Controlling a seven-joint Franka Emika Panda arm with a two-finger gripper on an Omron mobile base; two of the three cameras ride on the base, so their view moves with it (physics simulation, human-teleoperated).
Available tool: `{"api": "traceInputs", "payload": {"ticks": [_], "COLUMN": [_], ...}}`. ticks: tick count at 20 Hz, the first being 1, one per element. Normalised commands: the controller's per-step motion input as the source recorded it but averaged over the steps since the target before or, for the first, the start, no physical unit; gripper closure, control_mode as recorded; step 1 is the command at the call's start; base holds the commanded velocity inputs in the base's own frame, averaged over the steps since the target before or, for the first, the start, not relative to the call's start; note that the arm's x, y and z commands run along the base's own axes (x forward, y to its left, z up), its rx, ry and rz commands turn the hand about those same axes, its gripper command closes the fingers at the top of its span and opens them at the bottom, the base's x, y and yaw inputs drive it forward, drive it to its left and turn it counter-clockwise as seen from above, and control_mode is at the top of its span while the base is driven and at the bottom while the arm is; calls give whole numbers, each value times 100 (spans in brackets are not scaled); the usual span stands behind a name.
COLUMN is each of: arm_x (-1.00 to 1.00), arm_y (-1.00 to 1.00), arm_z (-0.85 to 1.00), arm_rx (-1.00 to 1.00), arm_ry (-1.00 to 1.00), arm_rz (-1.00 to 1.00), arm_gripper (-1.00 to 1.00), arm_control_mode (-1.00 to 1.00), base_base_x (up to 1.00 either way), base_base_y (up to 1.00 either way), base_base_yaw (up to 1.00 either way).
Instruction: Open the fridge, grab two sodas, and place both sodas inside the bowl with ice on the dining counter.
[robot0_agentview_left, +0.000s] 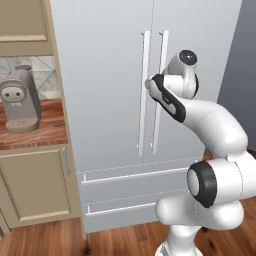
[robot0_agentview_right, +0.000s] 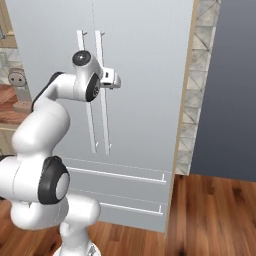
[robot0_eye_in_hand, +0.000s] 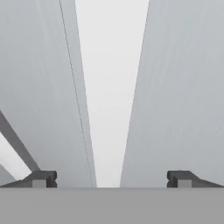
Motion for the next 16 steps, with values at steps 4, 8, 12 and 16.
{"api": "traceInputs", "payload": {"ticks": [4,8,12,16], "arm_x": [26,29,29,28], "arm_y": [0,0,0,2], "arm_z": [-11,-12,-11,-16], "arm_rx": [0,0,0,0], "arm_ry": [-1,-3,-1,-1], "arm_rz": [0,0,0,0], "arm_gripper": [-100,-100,-100,100], "arm_control_mode": [-100,-100,-100,-100], "base_base_x": [0,0,0,0], "base_base_y": [0,0,0,0], "base_base_yaw": [0,0,0,0]}}
